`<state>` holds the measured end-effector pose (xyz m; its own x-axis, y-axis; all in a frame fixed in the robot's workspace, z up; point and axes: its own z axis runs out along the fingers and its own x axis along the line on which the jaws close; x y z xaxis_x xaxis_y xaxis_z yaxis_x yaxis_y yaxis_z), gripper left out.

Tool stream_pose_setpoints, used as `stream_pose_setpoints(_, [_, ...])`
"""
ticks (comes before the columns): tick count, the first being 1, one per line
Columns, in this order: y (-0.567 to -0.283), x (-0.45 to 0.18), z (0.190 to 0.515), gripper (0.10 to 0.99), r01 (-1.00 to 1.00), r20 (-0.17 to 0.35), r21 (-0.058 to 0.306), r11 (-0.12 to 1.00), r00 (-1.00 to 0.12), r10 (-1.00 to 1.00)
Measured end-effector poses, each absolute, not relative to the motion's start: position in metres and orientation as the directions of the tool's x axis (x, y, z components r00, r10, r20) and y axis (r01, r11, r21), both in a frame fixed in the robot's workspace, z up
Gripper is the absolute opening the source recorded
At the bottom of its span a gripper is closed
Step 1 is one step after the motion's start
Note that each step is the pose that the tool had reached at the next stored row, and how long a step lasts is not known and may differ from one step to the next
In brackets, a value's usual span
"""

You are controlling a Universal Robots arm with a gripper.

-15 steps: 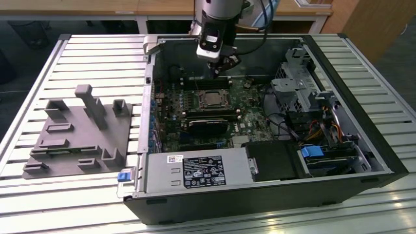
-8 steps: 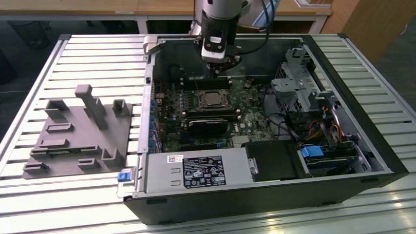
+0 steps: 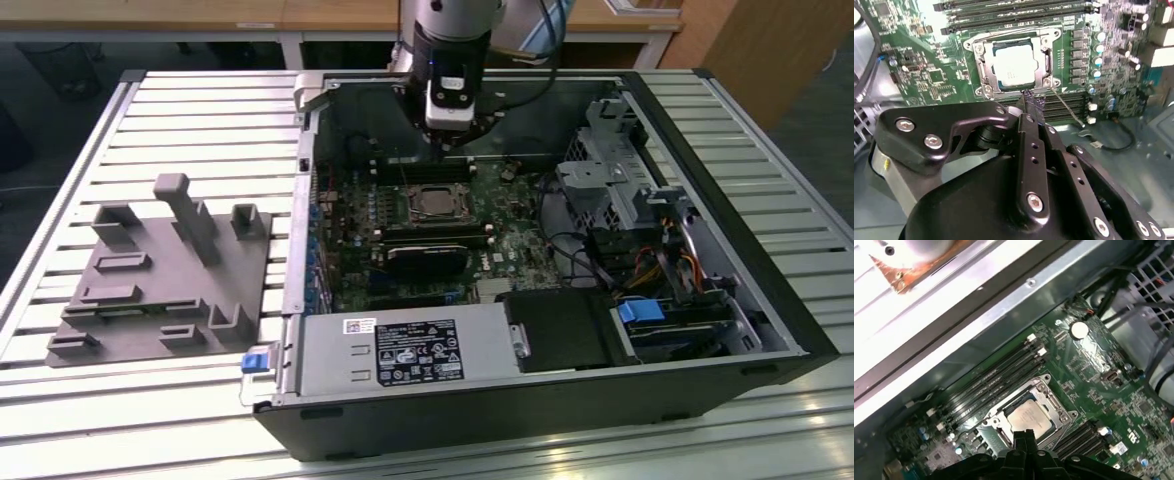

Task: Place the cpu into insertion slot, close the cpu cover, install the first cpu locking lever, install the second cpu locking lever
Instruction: 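Install the first cpu locking lever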

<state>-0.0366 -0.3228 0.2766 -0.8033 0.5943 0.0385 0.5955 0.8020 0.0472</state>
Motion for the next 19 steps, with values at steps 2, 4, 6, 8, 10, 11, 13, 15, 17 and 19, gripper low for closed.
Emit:
stream_pose_setpoints(2, [-0.3228,-0.0366,0.2763,0.106,0.567,0.038,0.047,0.822,-0.823,0.566])
stream_pose_setpoints(4, [-0.3228,-0.0366,0.2763,0.106,0.54,0.038,0.047,0.841,-0.842,0.538])
stream_pose_setpoints(6, [-0.3228,-0.0366,0.2762,0.106,0.511,0.038,0.047,0.858,-0.86,0.51])
stream_pose_setpoints(8, [-0.3228,-0.0366,0.2761,0.106,0.484,0.038,0.047,0.874,-0.875,0.483])
stream_pose_setpoints(10, [-0.3228,-0.0366,0.276,0.106,0.456,0.038,0.047,0.889,-0.89,0.455])
stream_pose_setpoints(11, [-0.3228,-0.0366,0.276,0.106,0.442,0.038,0.047,0.896,-0.897,0.441])
stream_pose_setpoints(13, [-0.3228,-0.0366,0.276,0.106,0.413,0.038,0.047,0.91,-0.911,0.411])
stream_pose_setpoints(15, [-0.3228,-0.0366,0.276,0.106,0.384,0.038,0.047,0.922,-0.923,0.382])
stream_pose_setpoints(17, [-0.3228,-0.0366,0.2759,0.106,0.351,0.038,0.047,0.935,-0.936,0.35])
stream_pose_setpoints(19, [-0.3228,-0.0366,0.2759,0.106,0.321,0.038,0.047,0.946,-0.947,0.319])
